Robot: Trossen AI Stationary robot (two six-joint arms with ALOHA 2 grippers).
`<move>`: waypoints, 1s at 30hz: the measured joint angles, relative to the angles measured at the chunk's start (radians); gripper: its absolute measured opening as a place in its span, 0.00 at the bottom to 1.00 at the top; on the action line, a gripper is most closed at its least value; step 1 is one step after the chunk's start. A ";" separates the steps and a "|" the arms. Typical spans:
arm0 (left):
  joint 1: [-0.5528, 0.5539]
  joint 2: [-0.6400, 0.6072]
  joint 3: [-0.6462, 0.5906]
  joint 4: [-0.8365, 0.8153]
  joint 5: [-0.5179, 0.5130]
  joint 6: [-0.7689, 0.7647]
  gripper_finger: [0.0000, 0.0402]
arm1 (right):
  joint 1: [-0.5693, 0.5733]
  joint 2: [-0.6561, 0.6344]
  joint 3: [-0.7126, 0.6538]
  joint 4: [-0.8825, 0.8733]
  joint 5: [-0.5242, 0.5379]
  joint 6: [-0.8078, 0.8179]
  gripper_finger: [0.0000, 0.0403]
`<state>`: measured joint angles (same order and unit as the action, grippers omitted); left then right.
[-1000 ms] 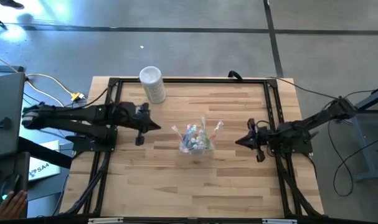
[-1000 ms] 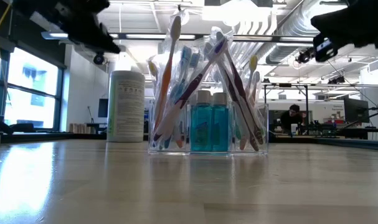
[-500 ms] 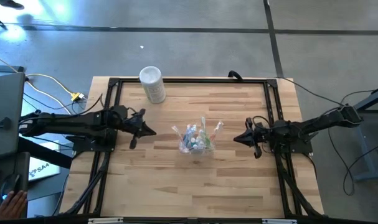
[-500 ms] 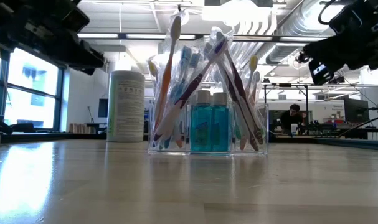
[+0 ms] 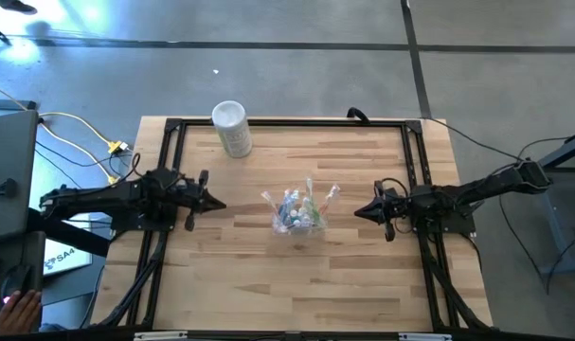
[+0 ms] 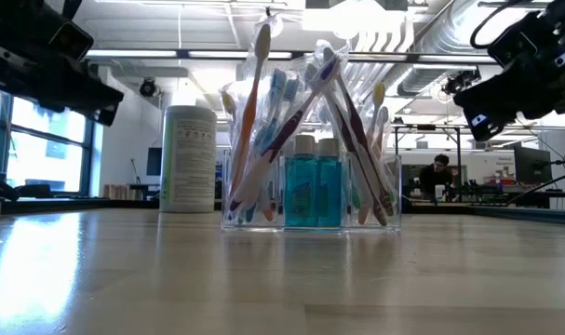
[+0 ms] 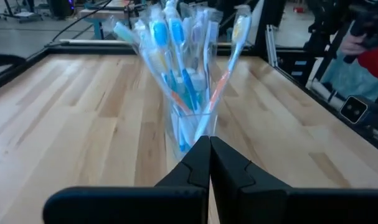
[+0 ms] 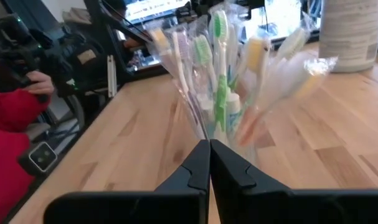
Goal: Pick & Place toothbrushing station
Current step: Return to Home Position
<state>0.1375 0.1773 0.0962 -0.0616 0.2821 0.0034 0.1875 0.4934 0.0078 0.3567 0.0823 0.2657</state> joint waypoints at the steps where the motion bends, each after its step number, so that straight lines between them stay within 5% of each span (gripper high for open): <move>1: 0.000 -0.021 -0.015 0.000 0.000 -0.010 0.00 | 0.000 0.000 0.000 -0.007 0.001 0.000 0.00; 16: 0.000 -0.061 -0.054 0.046 0.006 -0.037 0.00 | 0.000 0.003 -0.001 -0.104 0.174 0.033 0.00; 30: 0.000 -0.061 -0.059 0.067 -0.020 -0.035 0.00 | 0.000 0.003 -0.002 -0.122 0.174 0.044 0.00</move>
<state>0.1375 0.1162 0.0374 0.0051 0.2625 -0.0311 0.1875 0.4965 0.0055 0.2347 0.2562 0.3096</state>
